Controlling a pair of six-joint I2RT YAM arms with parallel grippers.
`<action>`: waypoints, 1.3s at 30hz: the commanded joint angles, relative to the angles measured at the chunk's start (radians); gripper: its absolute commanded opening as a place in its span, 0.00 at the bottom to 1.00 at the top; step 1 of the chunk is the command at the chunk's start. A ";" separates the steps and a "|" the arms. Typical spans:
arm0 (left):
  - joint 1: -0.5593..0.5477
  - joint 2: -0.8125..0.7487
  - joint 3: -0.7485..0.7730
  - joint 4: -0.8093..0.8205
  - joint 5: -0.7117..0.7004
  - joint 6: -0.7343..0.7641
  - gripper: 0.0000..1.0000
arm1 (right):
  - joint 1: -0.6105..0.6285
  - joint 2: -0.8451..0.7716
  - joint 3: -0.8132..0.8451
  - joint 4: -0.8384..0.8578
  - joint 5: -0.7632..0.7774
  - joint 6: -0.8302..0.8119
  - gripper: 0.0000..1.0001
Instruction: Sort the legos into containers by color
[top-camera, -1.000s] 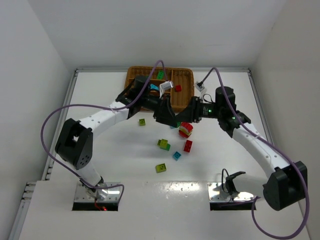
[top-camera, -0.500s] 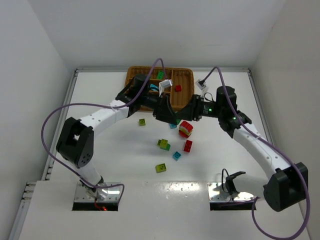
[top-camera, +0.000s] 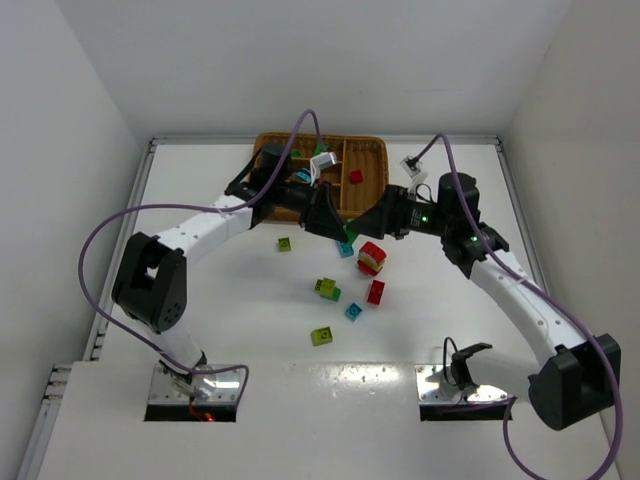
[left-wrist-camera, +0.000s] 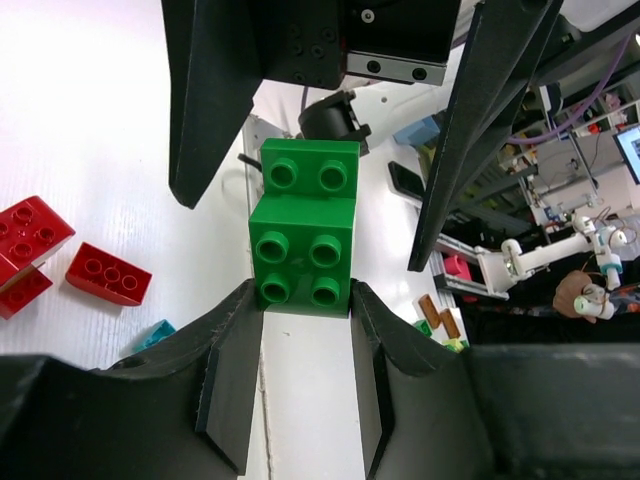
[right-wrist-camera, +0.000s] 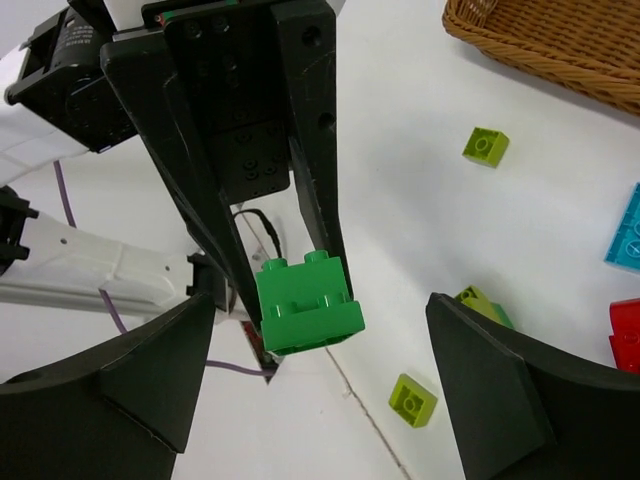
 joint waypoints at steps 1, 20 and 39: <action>0.007 -0.003 0.045 0.019 0.024 0.011 0.00 | 0.003 -0.023 0.019 0.049 -0.006 0.026 0.87; 0.026 -0.003 0.054 0.010 0.024 0.011 0.00 | 0.003 0.006 -0.021 0.161 -0.015 0.092 0.25; 0.058 0.006 0.054 0.010 0.003 0.001 0.00 | -0.047 -0.006 -0.088 0.240 -0.065 0.158 0.36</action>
